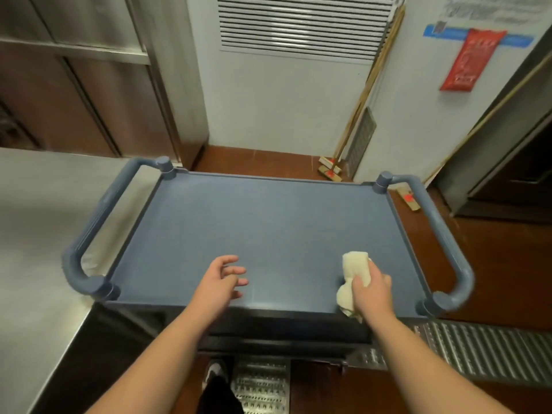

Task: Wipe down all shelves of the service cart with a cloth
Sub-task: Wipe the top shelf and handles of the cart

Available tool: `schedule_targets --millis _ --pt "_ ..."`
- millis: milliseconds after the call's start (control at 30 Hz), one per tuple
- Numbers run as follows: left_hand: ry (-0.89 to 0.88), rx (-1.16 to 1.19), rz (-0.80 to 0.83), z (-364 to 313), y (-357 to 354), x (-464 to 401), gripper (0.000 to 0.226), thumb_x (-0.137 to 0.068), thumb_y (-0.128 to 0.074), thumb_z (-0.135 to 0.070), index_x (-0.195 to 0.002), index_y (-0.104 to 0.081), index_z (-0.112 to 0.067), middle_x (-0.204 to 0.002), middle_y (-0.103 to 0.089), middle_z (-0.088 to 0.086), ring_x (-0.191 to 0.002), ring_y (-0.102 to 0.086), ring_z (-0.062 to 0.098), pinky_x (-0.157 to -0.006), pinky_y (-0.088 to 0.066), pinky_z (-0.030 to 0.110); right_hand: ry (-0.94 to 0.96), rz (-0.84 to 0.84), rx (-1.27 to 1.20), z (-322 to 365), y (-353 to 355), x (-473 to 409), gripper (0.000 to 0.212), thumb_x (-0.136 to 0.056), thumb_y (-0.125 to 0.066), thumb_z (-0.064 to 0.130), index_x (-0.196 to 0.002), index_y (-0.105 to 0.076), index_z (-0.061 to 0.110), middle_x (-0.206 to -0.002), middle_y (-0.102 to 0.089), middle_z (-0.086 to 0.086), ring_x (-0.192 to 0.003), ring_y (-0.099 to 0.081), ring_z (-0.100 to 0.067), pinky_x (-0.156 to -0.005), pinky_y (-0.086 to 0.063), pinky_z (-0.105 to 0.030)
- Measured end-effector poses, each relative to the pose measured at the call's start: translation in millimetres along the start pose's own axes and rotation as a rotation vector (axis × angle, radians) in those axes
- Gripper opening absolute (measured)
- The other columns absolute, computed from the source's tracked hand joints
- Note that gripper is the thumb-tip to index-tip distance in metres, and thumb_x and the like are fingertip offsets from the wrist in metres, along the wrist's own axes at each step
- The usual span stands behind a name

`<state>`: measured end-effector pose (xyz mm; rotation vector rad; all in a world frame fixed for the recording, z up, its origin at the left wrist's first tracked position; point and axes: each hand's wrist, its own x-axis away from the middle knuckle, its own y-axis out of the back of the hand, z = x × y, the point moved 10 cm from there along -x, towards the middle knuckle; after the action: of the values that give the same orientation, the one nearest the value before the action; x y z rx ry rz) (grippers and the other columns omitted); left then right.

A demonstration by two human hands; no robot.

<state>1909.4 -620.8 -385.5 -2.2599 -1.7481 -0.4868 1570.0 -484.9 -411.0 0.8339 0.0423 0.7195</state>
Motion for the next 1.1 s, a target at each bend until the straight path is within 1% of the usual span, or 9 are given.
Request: schedule_targets --millis 133,233,367,533,733,833,933,1033,1100 --pt "-0.003 0.008 -0.026 18 -2 59 0.036 -0.093 -0.037 0.008 -0.116 -0.050 -0.017 -0.102 -0.060 0.008 -0.083 -0.064 0.024 -0.065 -0.051 0.033 0.115 0.065 -0.075 9 11 52 0.056 -0.098 -0.053 0.017 -0.152 -0.038 0.021 -0.135 -0.039 -0.013 -0.109 -0.056 -0.031 -0.102 -0.042 -0.041" --pt "-0.013 -0.009 -0.059 27 11 89 0.035 -0.093 -0.038 0.006 -0.116 -0.051 -0.017 -0.104 -0.062 0.009 -0.086 -0.066 0.024 -0.067 -0.053 0.033 0.181 0.099 -0.084 3 11 91 0.058 -0.097 -0.056 0.016 -0.153 -0.039 0.020 -0.131 -0.041 -0.013 -0.111 -0.055 -0.031 -0.102 -0.041 -0.037" --pt "-0.003 -0.050 -0.053 45 24 115 0.035 -0.093 -0.038 0.005 -0.120 -0.049 -0.014 -0.107 -0.061 0.010 -0.090 -0.066 0.025 -0.071 -0.054 0.035 0.148 0.113 -0.113 -21 6 131 0.059 -0.096 -0.056 0.014 -0.152 -0.040 0.020 -0.133 -0.042 -0.016 -0.114 -0.053 -0.030 -0.102 -0.039 -0.034" --pt "-0.003 -0.072 -0.019 66 37 125 0.036 -0.095 -0.040 0.002 -0.127 -0.048 -0.013 -0.108 -0.064 0.009 -0.093 -0.068 0.025 -0.072 -0.055 0.036 0.127 0.090 -0.130 -47 7 173 0.055 -0.096 -0.058 0.014 -0.150 -0.044 0.021 -0.131 -0.044 -0.013 -0.099 -0.050 -0.017 -0.094 -0.040 -0.029" --pt "-0.022 -0.061 0.016 70 83 137 0.034 -0.097 -0.040 -0.002 -0.125 -0.048 -0.019 -0.111 -0.063 0.007 -0.097 -0.067 0.021 -0.078 -0.057 0.035 0.098 0.021 -0.079 -51 -14 205 0.055 -0.094 -0.058 0.019 -0.148 -0.046 0.023 -0.128 -0.048 -0.012 -0.109 -0.057 -0.026 -0.099 -0.051 -0.052" --pt "-0.024 -0.105 0.044 76 115 141 0.035 -0.096 -0.041 -0.004 -0.127 -0.047 -0.020 -0.111 -0.063 0.004 -0.097 -0.067 0.018 -0.082 -0.057 0.035 0.087 0.008 -0.057 -42 -40 228 0.053 -0.093 -0.056 0.018 -0.145 -0.048 0.022 -0.126 -0.051 -0.011 -0.111 -0.055 -0.026 -0.102 -0.048 -0.048" --pt "-0.032 -0.163 0.070 79 136 141 0.036 -0.097 -0.042 -0.006 -0.129 -0.046 -0.021 -0.112 -0.062 0.002 -0.098 -0.067 0.017 -0.086 -0.057 0.037 0.042 0.026 -0.118 -36 -66 238 0.051 -0.091 -0.051 0.020 -0.142 -0.047 0.024 -0.127 -0.055 -0.013 -0.107 -0.059 -0.028 -0.095 -0.054 -0.051" --pt "-0.034 -0.174 0.086 86 147 138 0.035 -0.097 -0.042 -0.005 -0.128 -0.048 -0.020 -0.111 -0.063 0.002 -0.097 -0.067 0.016 -0.084 -0.058 0.035 -0.024 0.025 -0.141 -38 -86 240 0.048 -0.095 -0.050 0.011 -0.142 -0.047 0.019 -0.130 -0.054 -0.015 -0.105 -0.057 -0.026 -0.091 -0.052 -0.043" --pt "-0.022 -0.154 0.067 100 153 132 0.035 -0.097 -0.042 -0.003 -0.126 -0.049 -0.021 -0.109 -0.064 0.002 -0.096 -0.068 0.016 -0.081 -0.058 0.034 -0.043 0.027 -0.162 -45 -101 236 0.049 -0.097 -0.050 0.011 -0.145 -0.045 0.018 -0.132 -0.051 -0.014 -0.107 -0.055 -0.024 -0.097 -0.051 -0.046"
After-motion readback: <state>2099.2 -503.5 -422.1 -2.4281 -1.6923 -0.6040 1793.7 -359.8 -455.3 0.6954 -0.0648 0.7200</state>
